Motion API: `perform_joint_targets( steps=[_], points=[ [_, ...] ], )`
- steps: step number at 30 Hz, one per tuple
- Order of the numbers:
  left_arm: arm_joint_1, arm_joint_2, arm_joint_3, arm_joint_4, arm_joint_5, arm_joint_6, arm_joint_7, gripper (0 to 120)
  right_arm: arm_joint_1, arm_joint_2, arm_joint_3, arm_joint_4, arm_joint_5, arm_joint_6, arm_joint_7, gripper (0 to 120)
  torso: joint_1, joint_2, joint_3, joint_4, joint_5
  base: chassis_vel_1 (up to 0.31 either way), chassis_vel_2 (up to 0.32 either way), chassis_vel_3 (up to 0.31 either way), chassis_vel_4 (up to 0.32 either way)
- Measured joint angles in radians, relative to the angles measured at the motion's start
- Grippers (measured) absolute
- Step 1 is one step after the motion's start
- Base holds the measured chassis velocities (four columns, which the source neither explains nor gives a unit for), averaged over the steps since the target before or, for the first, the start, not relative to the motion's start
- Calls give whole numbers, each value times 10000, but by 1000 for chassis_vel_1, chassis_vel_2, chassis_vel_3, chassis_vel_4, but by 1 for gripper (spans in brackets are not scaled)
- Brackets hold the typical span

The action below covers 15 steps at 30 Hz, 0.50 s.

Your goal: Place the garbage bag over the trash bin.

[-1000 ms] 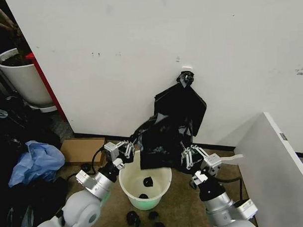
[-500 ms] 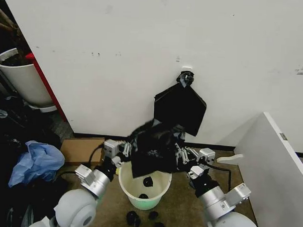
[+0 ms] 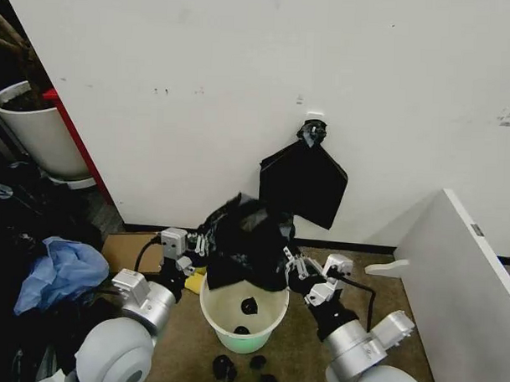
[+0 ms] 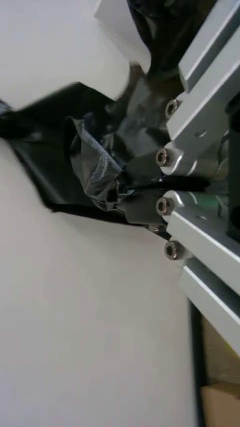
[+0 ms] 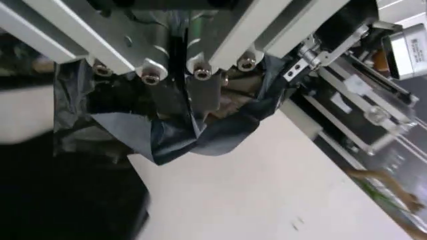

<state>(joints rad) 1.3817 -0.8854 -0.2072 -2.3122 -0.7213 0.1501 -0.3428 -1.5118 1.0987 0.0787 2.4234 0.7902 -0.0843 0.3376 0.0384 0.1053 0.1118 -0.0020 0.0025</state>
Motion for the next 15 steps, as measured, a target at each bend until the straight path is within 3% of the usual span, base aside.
perform_joint_targets(
  steps=[10,15],
  points=[
    [-15,-59,219,491,114,190,-65,0,264,270,-484,-971,-39,29,139,0,0,0,0,0,1,0,0,0,0],
    [-196,-421,390,1420,133,-160,53,0,765,470,-468,-2263,-614,289,93,0,0,0,0,1,2,0,0,0,0]
  ],
)
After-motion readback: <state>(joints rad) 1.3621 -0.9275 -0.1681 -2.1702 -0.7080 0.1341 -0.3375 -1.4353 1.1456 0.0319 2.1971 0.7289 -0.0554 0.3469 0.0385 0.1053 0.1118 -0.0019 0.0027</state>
